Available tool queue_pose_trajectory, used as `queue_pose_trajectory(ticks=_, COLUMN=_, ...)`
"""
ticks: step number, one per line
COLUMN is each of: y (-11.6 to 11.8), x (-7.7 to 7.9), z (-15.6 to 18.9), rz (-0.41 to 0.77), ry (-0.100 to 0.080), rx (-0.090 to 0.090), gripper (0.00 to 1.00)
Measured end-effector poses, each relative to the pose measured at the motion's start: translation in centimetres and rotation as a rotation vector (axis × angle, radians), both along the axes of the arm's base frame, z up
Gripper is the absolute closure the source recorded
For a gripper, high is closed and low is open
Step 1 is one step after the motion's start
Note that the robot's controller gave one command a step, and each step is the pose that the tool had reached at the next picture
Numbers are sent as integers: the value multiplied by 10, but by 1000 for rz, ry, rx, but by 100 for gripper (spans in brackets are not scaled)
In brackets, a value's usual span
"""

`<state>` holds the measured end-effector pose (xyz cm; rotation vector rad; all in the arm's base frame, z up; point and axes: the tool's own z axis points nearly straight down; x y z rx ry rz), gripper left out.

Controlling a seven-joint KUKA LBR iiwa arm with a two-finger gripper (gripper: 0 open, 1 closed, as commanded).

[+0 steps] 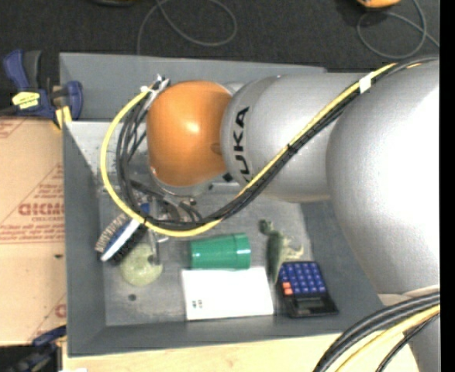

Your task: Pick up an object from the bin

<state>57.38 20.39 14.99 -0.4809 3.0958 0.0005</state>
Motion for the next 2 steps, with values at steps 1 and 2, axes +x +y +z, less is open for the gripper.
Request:
queue_pose_trajectory(ticks=1, y=22, x=32, z=-79, rz=224, ry=4, rx=-2, gripper=0)
queue_pose_trajectory(ticks=2, y=24, x=35, z=-75, rz=495, ry=-5, rx=-1, gripper=0)
